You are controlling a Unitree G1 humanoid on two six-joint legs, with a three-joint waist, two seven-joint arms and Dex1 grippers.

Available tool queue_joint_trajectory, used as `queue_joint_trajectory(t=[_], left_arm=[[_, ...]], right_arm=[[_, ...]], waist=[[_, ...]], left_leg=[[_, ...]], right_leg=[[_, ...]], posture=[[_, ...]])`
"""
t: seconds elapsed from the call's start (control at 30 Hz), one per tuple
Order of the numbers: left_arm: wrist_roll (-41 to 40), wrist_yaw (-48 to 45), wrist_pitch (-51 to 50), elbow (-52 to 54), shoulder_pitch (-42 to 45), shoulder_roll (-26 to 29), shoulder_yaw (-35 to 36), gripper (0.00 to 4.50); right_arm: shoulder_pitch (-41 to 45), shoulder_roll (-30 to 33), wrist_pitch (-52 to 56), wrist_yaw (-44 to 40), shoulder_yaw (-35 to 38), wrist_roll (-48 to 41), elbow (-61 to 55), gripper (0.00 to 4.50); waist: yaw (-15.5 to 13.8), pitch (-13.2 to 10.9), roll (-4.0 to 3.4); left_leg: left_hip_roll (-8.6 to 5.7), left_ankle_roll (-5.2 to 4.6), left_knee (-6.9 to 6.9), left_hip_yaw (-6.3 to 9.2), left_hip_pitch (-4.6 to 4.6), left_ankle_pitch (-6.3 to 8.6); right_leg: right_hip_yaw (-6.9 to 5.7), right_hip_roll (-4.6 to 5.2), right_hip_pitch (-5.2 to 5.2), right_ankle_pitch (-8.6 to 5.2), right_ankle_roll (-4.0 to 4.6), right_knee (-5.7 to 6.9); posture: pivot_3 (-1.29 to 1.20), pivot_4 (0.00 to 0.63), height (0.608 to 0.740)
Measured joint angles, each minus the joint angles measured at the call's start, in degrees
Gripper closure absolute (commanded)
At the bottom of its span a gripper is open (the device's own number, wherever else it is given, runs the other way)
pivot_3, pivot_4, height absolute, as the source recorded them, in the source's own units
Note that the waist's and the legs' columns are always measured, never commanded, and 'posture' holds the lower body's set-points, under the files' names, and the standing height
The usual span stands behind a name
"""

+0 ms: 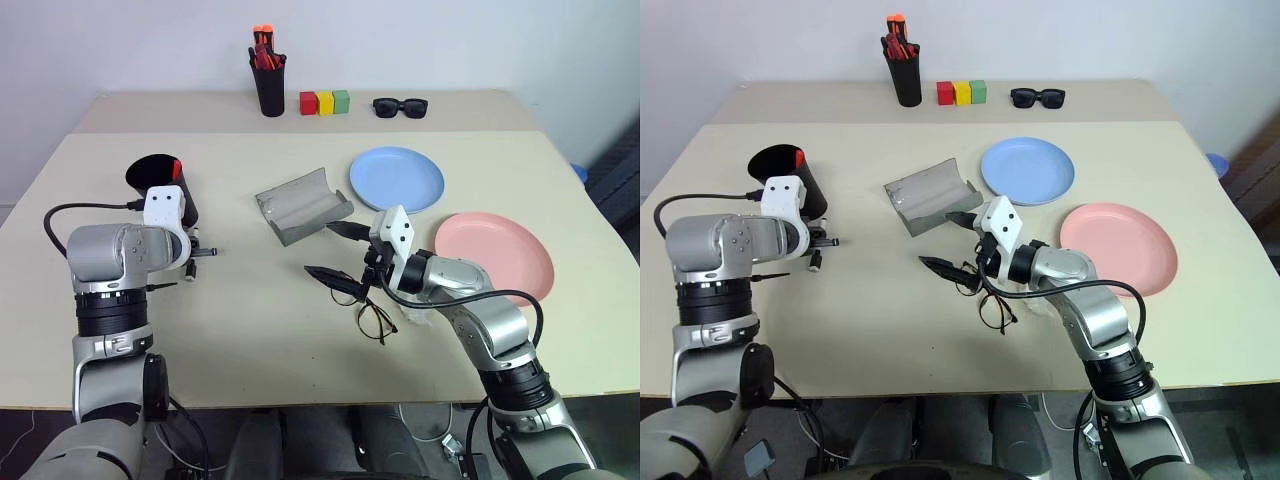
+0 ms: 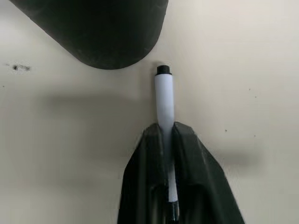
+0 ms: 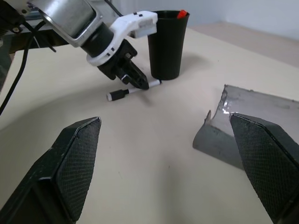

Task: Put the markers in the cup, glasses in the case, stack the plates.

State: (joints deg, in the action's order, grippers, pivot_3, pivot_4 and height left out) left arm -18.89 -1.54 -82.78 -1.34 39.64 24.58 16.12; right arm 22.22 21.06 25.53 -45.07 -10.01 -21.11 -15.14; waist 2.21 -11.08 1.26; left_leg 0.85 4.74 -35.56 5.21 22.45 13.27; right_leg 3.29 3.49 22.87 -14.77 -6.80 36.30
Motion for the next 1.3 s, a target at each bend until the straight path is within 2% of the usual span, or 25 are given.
queue_joint_trajectory(t=[0.1, 0.2, 0.33, 0.4, 0.53, 0.67, 0.77, 1.03, 1.13, 1.23, 1.3], left_arm=[[-1.46, -4.38, 6.94, 5.69, -3.77, -1.70, -1.17, 4.45], [-1.74, -9.98, 18.35, 13.08, -6.62, -0.09, -4.41, 4.45], [-3.81, -13.61, 28.78, 16.98, -6.20, -1.58, -2.44, 4.45], [-2.71, -12.02, 35.92, 16.41, -4.02, -2.21, -1.09, 4.45], [4.84, -4.98, 48.59, 11.03, 2.56, 0.44, 0.92, 4.45], [11.11, -0.31, 56.35, 2.91, 3.32, 1.17, 0.18, 4.45], [13.81, 1.86, 58.83, -1.44, 2.93, 1.34, 0.05, 4.45], [15.34, 2.64, 62.99, -3.38, -1.07, 0.33, -0.35, 4.45], [15.98, 2.67, 64.80, -4.73, -1.79, 0.20, -1.00, 3.41], [16.12, 2.77, 65.58, -5.33, -1.79, 0.20, -1.07, 2.01], [16.04, 2.77, 65.69, -5.32, -1.79, 0.11, -1.14, 2.01]], right_arm=[[0.01, -0.07, 0.08, 0.00, -0.36, -0.05, -0.42, 0.00], [0.07, -0.16, 0.24, -0.17, -0.49, -0.13, -0.47, 0.00], [0.65, -0.61, 0.27, -0.28, -0.80, -0.31, -0.43, 0.00], [1.62, -1.46, 0.27, -0.18, -0.93, -0.41, -0.39, 0.00], [2.70, -2.50, 0.27, -0.13, -1.42, -0.46, -0.37, 0.00], [2.75, -3.31, 0.27, -0.21, -2.28, -0.46, -0.35, 0.00], [2.74, -3.55, 0.27, -0.16, -2.65, -0.45, -0.35, 0.00], [2.63, -3.64, 0.28, 0.40, -2.69, -0.45, -0.48, 0.00], [2.56, -3.61, 0.30, 0.59, -2.70, -0.45, -0.55, 0.00], [2.56, -3.56, 0.30, 0.63, -2.70, -0.45, -0.56, 0.00], [2.57, -3.54, 0.30, 0.62, -2.70, -0.44, -0.56, 0.00]], waist=[[0.06, -0.01, 0.02], [0.09, -0.02, 0.03], [0.15, -0.02, 0.03], [0.20, -0.02, 0.03], [0.24, -0.01, 0.03], [0.08, -0.01, 0.03], [0.12, -0.01, 0.03], [0.15, -0.01, 0.03], [0.15, -0.01, 0.03], [0.15, -0.01, 0.03], [0.15, -0.01, 0.03]], left_leg=[[0.00, 0.02, 0.01, 0.00, 0.07, 0.00], [0.00, 0.13, 0.13, -0.02, 0.08, -0.07], [0.01, 0.16, 0.18, -0.03, 0.04, -0.09], [0.02, 0.15, 0.18, -0.03, 0.04, -0.09], [0.01, 0.15, 0.23, -0.04, 0.04, -0.09], [0.01, 0.15, 0.27, -0.04, 0.06, -0.09], [0.01, 0.15, 0.26, -0.04, 0.06, -0.09], [0.01, 0.15, 0.27, -0.04, 0.05, -0.09], [0.01, 0.15, 0.27, -0.03, 0.06, -0.09], [0.01, 0.15, 0.27, -0.03, 0.05, -0.09], [0.01, 0.15, 0.27, -0.04, 0.05, -0.09]], right_leg=[[0.00, 0.02, 0.04, 0.00, 0.01, -0.04], [0.01, 0.02, 0.11, 0.01, 0.02, -0.06], [0.01, 0.02, 0.11, 0.01, 0.03, -0.07], [0.01, 0.00, 0.11, 0.01, 0.03, -0.07], [0.01, 0.00, 0.10, 0.01, 0.02, -0.13], [0.01, 0.01, 0.12, 0.02, 0.01, -0.14], [0.01, 0.01, 0.12, 0.02, 0.01, -0.14], [0.00, 0.00, 0.13, 0.02, 0.01, -0.11], [0.00, 0.00, 0.13, 0.02, 0.01, -0.10], [0.00, 0.00, 0.13, 0.02, 0.01, -0.10], [0.00, 0.01, 0.13, 0.02, 0.01, -0.10]], posture=[[0.00, 0.150, 0.740], [0.00, 0.150, 0.740], [0.00, 0.150, 0.740], [0.00, 0.150, 0.740], [0.00, 0.150, 0.740], [0.00, 0.150, 0.740], [0.00, 0.150, 0.740], [0.00, 0.150, 0.740], [0.00, 0.150, 0.740], [0.00, 0.150, 0.740], [0.00, 0.150, 0.740]])
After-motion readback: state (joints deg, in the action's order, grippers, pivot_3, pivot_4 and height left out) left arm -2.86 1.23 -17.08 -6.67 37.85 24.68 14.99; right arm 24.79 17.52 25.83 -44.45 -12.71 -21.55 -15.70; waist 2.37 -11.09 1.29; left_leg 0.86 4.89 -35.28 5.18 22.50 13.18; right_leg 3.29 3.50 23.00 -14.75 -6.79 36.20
